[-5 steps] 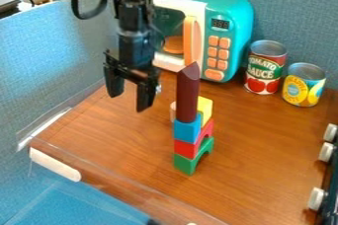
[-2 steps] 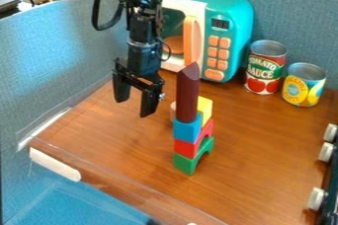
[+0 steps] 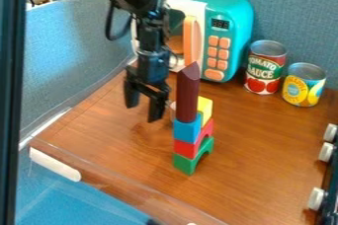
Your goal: Put the cylinder on top of the yellow cube
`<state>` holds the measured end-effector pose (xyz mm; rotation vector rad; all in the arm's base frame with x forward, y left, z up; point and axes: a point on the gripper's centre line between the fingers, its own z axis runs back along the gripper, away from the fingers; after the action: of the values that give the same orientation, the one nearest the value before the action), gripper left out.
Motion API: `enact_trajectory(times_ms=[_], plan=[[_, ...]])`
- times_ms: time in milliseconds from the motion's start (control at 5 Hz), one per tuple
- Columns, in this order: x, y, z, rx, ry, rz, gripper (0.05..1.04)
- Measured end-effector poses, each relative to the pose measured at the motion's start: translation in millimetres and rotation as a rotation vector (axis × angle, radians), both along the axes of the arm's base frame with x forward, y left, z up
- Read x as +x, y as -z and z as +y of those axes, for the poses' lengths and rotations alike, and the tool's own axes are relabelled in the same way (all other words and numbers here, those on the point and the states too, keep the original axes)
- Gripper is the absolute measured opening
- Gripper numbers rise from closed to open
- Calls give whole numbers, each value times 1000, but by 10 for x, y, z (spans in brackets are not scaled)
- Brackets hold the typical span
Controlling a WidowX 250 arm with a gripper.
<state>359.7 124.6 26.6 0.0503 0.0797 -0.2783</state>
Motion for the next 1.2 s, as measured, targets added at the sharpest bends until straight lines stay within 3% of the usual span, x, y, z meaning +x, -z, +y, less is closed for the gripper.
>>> enact_trajectory(times_ms=[200, 400, 600, 800, 1200], plan=[[116, -23, -165, -23, 70, -24, 1000], [89, 25, -229, -47, 103, -18, 1001], [104, -94, -329, -68, 134, -54, 1000], [123, -129, -328, -74, 123, -66, 1000], [213, 27, -296, -84, 81, -48, 1000]])
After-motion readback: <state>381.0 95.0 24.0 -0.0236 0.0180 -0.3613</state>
